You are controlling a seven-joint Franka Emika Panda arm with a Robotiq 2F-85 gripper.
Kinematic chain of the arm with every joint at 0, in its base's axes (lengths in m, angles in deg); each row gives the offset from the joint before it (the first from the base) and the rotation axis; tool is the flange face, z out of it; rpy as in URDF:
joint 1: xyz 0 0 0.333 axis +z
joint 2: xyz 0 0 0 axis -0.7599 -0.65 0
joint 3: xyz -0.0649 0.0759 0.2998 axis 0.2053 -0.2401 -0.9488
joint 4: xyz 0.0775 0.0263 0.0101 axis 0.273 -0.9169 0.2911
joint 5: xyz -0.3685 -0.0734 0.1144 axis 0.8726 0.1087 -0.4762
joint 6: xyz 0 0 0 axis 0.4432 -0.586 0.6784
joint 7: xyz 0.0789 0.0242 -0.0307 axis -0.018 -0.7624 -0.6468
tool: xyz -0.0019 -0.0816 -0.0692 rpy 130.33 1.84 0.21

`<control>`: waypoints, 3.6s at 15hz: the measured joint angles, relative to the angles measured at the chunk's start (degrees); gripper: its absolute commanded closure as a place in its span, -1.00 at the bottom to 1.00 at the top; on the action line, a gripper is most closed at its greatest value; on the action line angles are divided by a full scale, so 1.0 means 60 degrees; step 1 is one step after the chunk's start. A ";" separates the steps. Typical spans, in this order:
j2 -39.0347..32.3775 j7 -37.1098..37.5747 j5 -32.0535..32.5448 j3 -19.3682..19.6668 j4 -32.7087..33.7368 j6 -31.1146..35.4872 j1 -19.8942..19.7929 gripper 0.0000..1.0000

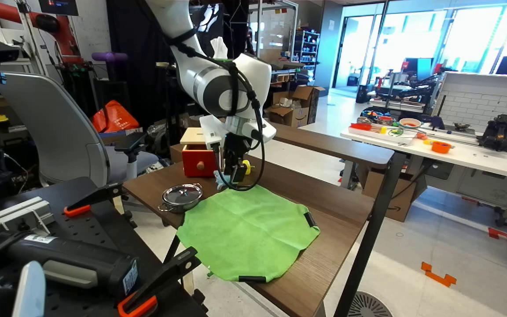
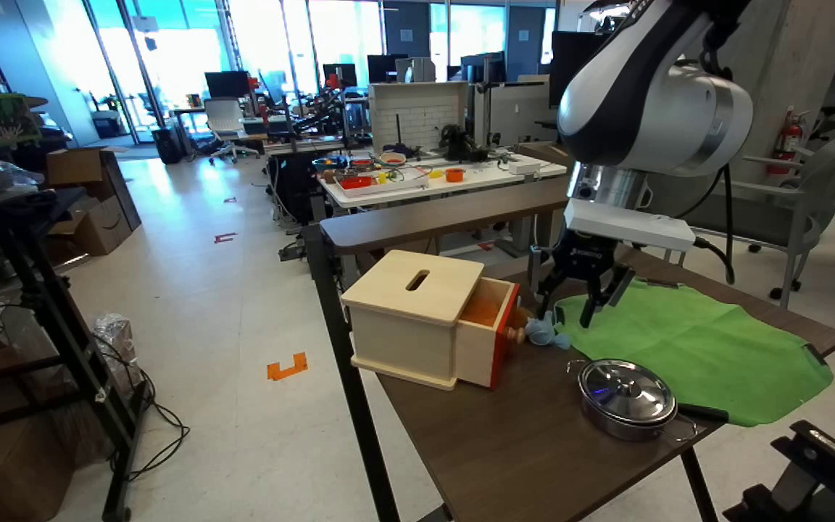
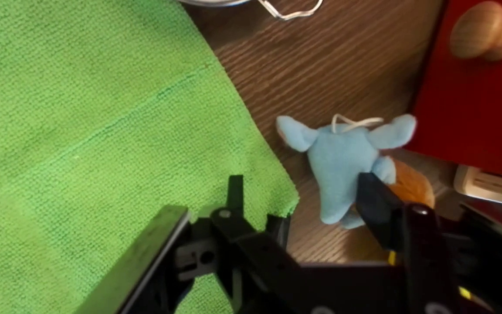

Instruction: Move the toy to the right

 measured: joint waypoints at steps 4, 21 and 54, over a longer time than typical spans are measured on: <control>-0.0125 0.0080 0.0000 0.0000 0.0171 -0.0044 0.0102 -0.50; -0.0453 0.0295 0.0019 0.0117 0.0932 -0.0159 0.0330 0.99; -0.1132 0.3580 0.0047 0.2605 0.3099 -0.1495 -0.1783 0.36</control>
